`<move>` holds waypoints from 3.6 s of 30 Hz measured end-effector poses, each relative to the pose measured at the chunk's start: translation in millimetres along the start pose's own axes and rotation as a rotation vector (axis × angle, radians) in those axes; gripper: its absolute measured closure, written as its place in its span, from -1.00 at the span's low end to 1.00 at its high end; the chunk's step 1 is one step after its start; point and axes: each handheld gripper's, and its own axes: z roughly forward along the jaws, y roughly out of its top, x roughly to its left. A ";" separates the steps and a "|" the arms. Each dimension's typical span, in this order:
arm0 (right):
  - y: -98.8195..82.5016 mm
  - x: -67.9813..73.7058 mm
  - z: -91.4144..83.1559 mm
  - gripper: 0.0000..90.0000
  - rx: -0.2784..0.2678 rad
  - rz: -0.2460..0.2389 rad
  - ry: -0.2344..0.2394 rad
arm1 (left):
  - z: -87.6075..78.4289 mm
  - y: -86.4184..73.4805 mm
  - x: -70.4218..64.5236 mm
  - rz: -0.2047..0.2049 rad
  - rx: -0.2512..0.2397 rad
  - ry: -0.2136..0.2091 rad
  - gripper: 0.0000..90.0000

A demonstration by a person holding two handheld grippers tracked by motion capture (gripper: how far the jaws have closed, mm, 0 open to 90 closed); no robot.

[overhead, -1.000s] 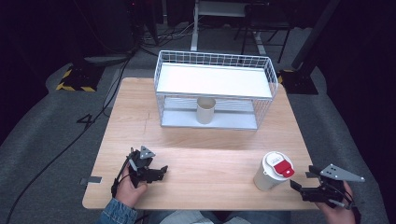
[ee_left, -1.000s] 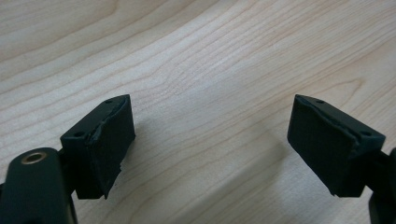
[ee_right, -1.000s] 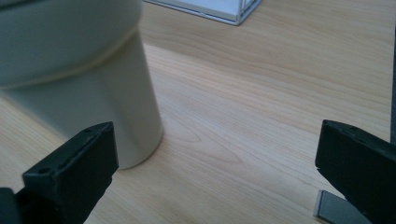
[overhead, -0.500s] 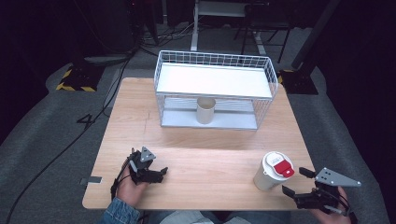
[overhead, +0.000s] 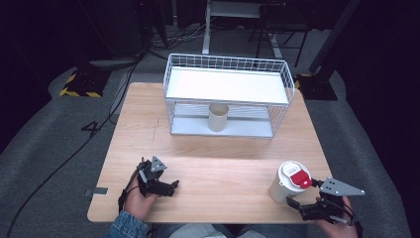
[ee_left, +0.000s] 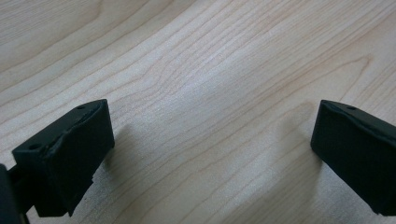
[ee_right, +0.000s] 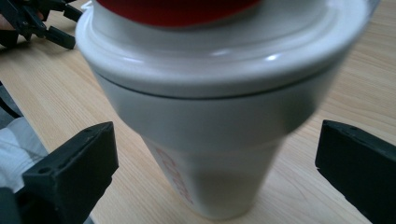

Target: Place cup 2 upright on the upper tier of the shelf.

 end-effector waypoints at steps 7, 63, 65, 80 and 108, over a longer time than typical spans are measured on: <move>-0.2 -0.1 16.3 -1.00 -0.068 0.013 -0.002 | 0.3 -0.1 -0.4 -0.005 -0.001 0.000 -1.00; 11.0 12.3 22.5 -0.75 -0.103 0.009 -0.108 | 1.7 1.8 6.0 -0.023 -0.003 0.014 -1.00; 16.6 13.5 21.2 -0.75 -0.110 0.006 -0.107 | 1.8 1.8 6.1 -0.023 -0.003 0.014 -1.00; 66.8 20.3 14.4 -0.75 -0.101 -0.014 -0.110 | 0.6 0.8 7.1 -0.020 -0.003 0.009 -0.99; 175.5 -3.1 25.6 -0.75 -0.173 0.000 -0.090 | 0.0 -0.3 6.5 -0.022 -0.002 0.013 -1.00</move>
